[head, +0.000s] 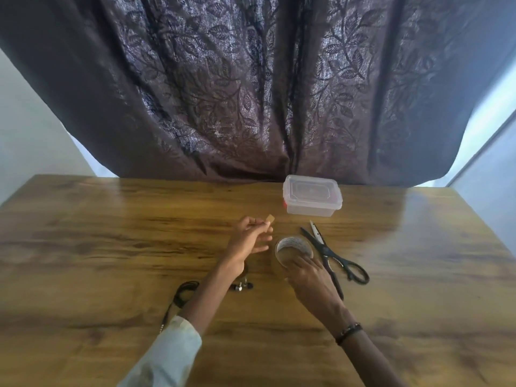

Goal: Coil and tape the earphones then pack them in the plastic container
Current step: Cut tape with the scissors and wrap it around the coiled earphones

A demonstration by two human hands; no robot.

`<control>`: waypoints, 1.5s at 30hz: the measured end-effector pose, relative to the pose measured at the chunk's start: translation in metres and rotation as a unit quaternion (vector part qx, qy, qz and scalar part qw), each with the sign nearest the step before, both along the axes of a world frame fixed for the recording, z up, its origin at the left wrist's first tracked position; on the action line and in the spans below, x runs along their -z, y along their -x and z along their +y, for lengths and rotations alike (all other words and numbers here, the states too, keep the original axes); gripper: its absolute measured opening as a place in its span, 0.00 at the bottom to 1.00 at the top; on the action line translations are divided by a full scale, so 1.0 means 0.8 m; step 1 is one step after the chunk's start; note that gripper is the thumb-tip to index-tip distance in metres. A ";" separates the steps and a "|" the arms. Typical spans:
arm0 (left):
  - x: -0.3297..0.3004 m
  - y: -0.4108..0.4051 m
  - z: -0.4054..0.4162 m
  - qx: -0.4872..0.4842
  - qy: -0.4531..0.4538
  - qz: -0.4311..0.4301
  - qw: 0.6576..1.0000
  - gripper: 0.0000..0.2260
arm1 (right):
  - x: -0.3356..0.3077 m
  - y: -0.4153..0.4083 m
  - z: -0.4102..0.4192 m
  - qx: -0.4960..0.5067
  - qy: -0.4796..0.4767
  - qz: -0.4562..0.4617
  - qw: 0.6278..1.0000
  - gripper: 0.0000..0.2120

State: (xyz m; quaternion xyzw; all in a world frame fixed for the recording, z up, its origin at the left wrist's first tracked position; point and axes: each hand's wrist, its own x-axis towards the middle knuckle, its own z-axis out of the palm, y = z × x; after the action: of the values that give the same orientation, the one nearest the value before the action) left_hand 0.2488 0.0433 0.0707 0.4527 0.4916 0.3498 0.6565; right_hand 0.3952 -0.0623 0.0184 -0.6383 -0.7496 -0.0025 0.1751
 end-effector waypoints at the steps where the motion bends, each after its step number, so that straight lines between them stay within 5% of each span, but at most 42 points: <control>1: -0.002 0.003 -0.002 0.006 -0.002 0.005 1.000 0.10 | -0.010 0.000 -0.001 0.005 0.009 0.057 0.998 0.20; 6: -0.012 0.024 -0.022 0.051 -0.024 0.032 0.998 0.08 | -0.074 0.014 0.013 0.066 0.003 0.383 0.921 0.11; 12: -0.016 0.051 -0.051 0.068 -0.038 0.053 0.996 0.08 | -0.080 0.052 0.021 0.083 0.047 0.482 0.871 0.06; 16: -0.015 0.080 -0.066 0.062 -0.019 0.047 0.997 0.10 | -0.073 0.075 0.004 0.076 0.109 0.607 0.783 0.05; 24: -0.016 0.146 -0.083 0.106 0.005 0.038 0.994 0.06 | -0.072 0.126 -0.013 0.073 0.169 0.661 0.728 0.08; 34: 0.003 0.216 -0.069 0.045 0.013 0.013 0.999 0.08 | -0.082 0.161 0.006 0.136 0.172 0.651 0.727 0.07; 39: 0.063 0.249 -0.041 0.009 -0.150 0.317 0.937 0.07 | -0.071 0.172 0.018 0.137 0.178 0.607 0.762 0.06; 45: 0.084 0.231 -0.039 0.091 -0.230 0.421 0.872 0.15 | -0.064 0.181 0.027 0.140 0.179 0.580 0.783 0.04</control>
State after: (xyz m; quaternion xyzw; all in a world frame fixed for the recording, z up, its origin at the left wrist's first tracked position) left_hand 0.0643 0.0123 0.0035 0.7382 0.5839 0.1673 0.2936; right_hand 0.2507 -0.0404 0.0696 -0.6370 -0.3965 0.4777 0.4571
